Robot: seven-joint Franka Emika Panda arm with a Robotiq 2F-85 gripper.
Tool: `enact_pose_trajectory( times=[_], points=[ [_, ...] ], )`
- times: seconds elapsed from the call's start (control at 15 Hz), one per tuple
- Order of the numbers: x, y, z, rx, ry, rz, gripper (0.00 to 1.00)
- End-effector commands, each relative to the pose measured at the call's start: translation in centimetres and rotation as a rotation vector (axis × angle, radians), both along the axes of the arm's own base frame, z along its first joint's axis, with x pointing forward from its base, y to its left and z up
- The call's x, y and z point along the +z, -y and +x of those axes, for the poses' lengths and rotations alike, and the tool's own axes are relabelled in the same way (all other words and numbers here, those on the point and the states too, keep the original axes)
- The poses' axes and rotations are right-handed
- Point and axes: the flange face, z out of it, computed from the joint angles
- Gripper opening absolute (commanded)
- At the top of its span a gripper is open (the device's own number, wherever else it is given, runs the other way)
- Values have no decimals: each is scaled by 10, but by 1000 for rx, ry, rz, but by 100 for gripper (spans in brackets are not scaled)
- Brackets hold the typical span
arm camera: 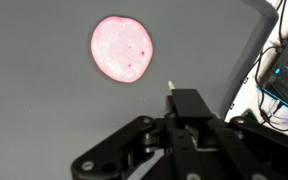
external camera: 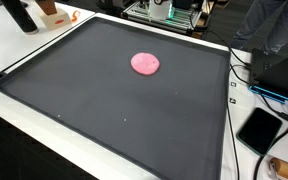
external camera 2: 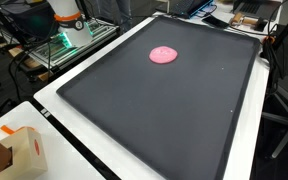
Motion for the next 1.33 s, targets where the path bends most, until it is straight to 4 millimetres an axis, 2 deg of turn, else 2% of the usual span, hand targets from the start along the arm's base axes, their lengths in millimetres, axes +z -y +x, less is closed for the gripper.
enact_pose_trajectory(
  times=[0.0,0.2,0.6,1.27],
  points=[
    [-19,36,9,-51,-75,128,3],
    [-40,58,13,-70,-109,204,3],
    [-84,91,14,-80,-174,386,3],
    [-131,125,10,-108,-238,490,3]
  ],
)
